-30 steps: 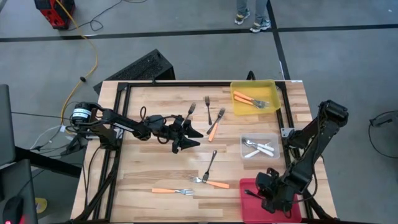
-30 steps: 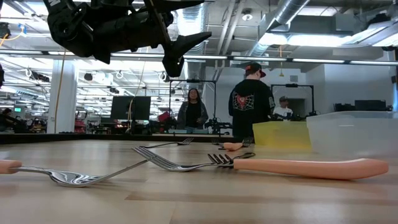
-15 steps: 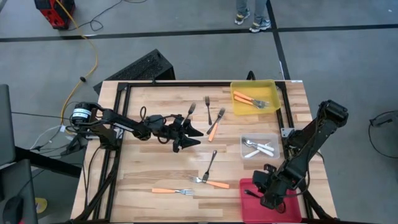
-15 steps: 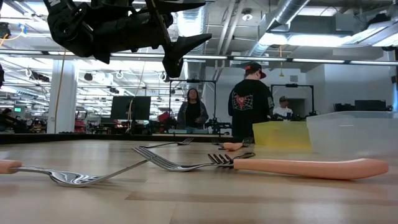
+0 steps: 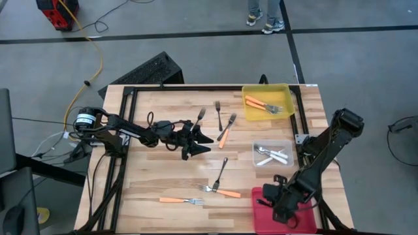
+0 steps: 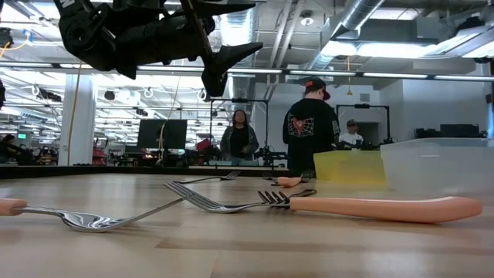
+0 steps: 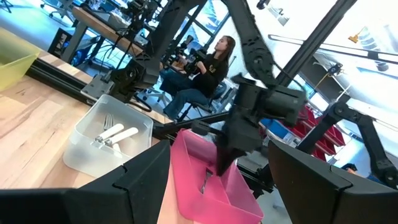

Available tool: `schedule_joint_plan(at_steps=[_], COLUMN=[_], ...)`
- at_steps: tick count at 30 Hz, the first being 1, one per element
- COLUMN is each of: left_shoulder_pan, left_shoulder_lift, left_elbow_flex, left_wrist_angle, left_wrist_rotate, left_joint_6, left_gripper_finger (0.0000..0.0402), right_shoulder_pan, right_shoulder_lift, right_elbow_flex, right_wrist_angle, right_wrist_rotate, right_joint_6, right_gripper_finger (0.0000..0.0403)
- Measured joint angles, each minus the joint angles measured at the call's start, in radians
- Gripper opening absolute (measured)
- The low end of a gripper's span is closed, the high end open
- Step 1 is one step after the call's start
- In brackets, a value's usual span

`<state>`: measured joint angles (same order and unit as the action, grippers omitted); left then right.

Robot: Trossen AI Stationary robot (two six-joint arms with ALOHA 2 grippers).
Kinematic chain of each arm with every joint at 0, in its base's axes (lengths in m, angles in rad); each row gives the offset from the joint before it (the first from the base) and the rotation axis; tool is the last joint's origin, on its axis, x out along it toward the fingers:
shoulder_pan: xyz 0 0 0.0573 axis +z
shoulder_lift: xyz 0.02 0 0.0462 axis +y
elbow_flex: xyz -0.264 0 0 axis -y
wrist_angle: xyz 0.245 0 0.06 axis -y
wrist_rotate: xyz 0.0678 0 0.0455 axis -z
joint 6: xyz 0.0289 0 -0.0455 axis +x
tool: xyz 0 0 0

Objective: Sort silverware by color (type)
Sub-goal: Put the black fork into the red bin

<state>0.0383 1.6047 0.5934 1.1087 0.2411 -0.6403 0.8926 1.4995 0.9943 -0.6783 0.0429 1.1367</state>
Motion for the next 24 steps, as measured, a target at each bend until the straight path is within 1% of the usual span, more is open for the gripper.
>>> schedule_joint_plan(at_steps=[2,5,9,15,20,24], left_shoulder_pan=[0.000,0.000,0.000,0.000,0.000,0.000], left_shoulder_lift=[0.000,0.000,0.000,0.000,0.000,0.000], left_elbow_flex=[0.000,0.000,0.000,0.000,0.000,0.000], left_wrist_angle=[-0.001,-0.001,-0.001,-0.004,-0.004,-0.004], left_wrist_rotate=[-0.004,-0.012,-0.012,-0.013,-0.019,-0.020], left_joint_6=[-0.001,-0.003,-0.004,-0.004,-0.004,-0.004], left_gripper_finger=[0.0253,0.0253,0.0253,0.0253,0.0253,0.0253], right_shoulder_pan=[-0.007,-0.007,0.003,0.020,0.024,0.023], right_shoulder_lift=[0.038,0.081,0.108,0.157,0.207,0.216], right_elbow_flex=[0.049,0.113,0.152,0.155,0.155,0.155], right_wrist_angle=[-0.046,-0.162,-0.251,-0.255,-0.228,-0.222], right_wrist_rotate=[-0.001,0.001,0.004,0.000,-0.022,-0.022], right_joint_6=[-0.031,-0.051,-0.044,-0.022,-0.019,-0.019], right_gripper_finger=[0.0027,0.0028,0.0028,0.0028,0.0031,0.0033])
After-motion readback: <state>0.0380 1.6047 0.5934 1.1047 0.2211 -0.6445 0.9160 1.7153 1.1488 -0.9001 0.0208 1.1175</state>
